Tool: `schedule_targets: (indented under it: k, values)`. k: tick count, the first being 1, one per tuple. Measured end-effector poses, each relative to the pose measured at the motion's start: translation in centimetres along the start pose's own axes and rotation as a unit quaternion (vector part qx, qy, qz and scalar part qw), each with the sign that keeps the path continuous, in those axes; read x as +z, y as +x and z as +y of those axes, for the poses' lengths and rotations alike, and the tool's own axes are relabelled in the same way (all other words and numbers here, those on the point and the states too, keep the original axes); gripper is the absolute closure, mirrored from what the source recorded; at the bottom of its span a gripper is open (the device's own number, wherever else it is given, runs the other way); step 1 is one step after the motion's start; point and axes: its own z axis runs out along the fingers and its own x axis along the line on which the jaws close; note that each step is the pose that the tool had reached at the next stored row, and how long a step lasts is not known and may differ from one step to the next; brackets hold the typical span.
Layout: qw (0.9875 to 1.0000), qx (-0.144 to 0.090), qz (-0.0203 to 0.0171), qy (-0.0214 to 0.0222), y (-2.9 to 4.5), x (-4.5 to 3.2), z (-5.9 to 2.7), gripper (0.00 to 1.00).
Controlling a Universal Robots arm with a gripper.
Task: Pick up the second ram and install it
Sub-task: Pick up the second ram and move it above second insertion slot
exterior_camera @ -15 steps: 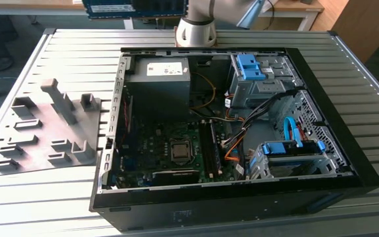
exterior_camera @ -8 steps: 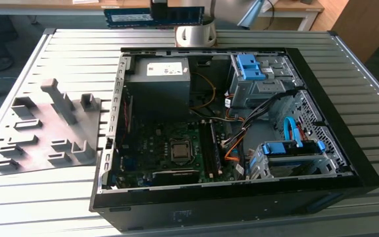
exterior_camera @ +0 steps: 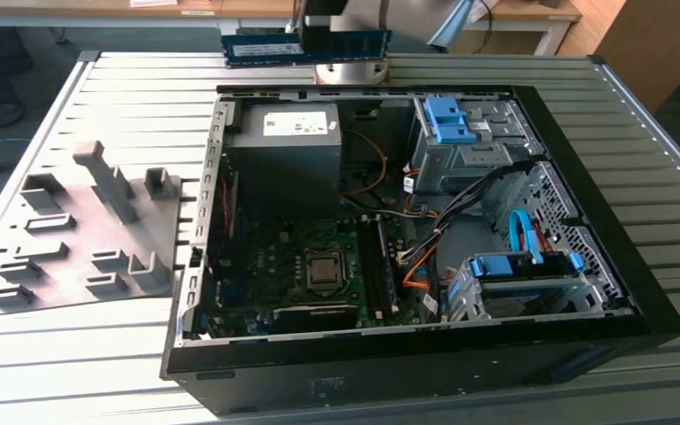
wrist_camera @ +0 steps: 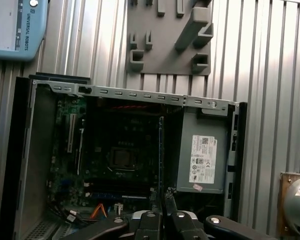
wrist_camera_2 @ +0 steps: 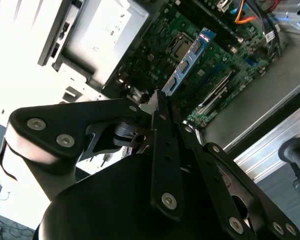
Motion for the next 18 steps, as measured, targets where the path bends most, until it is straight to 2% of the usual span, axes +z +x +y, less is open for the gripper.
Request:
schedule_targets:
  k: [13, 15, 18]
  values:
    - [1.0, 0.0, 0.0, 0.0, 0.45, 2.24, -2.78, 0.86]
    - [1.0, 0.0, 0.0, 0.0, 0.62, 3.13, -3.85, 0.86]
    - [1.0, 0.0, 0.0, 0.0, 0.72, 3.65, -4.47, 0.86]
